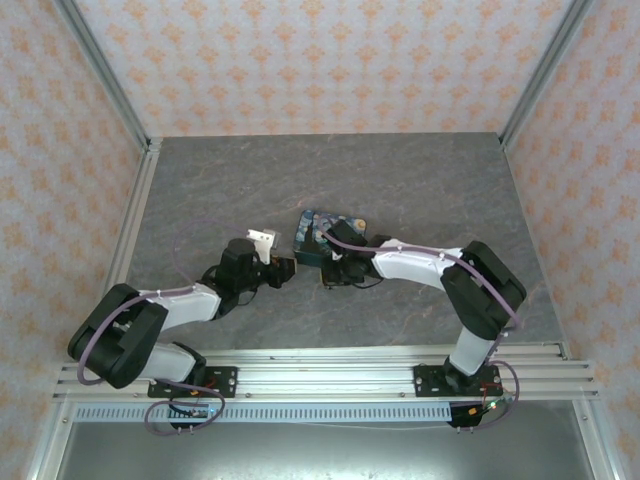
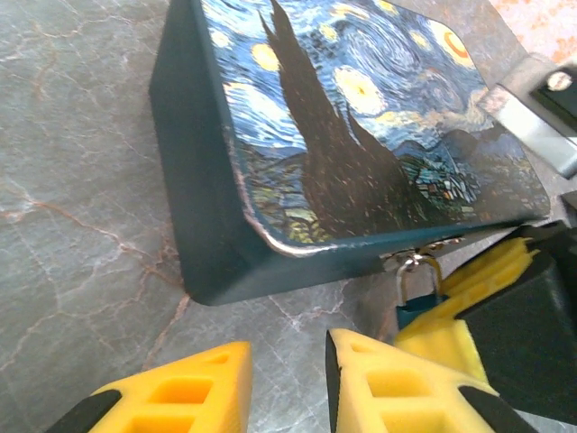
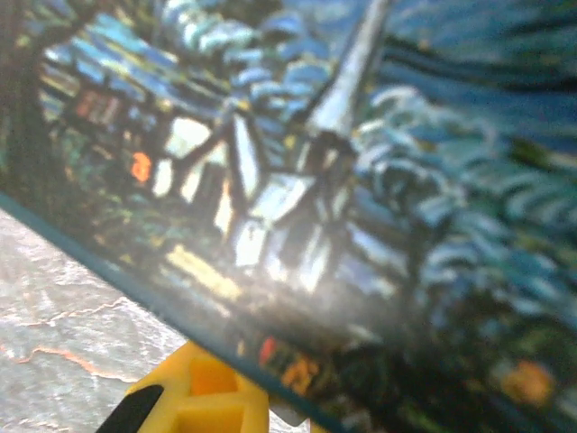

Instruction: Unlock the padlock with the key

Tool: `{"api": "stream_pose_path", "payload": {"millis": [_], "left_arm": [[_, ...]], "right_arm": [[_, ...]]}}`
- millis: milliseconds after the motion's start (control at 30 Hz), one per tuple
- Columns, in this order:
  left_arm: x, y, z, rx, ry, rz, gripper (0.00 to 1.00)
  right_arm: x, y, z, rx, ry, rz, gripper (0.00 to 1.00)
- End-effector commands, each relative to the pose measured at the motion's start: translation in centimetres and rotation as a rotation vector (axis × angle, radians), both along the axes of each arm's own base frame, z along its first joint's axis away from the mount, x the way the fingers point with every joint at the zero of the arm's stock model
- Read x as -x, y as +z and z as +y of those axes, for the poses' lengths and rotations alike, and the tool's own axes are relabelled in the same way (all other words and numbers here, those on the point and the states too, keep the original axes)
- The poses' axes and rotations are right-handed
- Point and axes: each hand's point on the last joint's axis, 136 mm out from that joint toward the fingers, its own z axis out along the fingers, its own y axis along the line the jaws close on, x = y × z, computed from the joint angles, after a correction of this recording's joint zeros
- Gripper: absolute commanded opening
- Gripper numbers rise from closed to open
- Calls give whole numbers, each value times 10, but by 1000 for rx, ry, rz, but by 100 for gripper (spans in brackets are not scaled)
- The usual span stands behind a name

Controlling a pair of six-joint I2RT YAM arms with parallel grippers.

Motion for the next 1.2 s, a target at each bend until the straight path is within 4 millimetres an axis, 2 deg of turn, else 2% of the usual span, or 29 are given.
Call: {"api": "stream_pose_path", "payload": {"millis": [0,200,367,500,667,800,900,967,1033,1167], "left_arm": [[-10,18,-10,36,-11,-45,28],[-14,14,-16,34,-16,-30,27],[-15,13,-18,36,-15,-22,27],[-14,10,-17,25,-16,-16,27],[-13,4,-14,15,-1,5,27],[-11,2,-12,7,8,13,27],[-9,2,-10,0,11,13,27],[-8,4,-8,-7,13,10,27],[-7,5,-5,-17,17,7,27],[-3,8,-1,-39,24,-1,27]], "right_arm": [[-7,28,26,-231,-4,-10,0],[-6,34,33,-416,-9,38,0],[-10,33,26,-417,-30,31,0],[-12,23,17,-324,-26,26,0],[-17,-2,-10,-15,-50,44,0],[-17,-7,-18,155,-24,14,8],[-19,-6,-19,201,-33,-4,23],[-20,0,-20,203,-48,-23,35],[-23,8,-21,195,-65,-49,43],[-30,29,-27,182,-117,-114,47]]}}
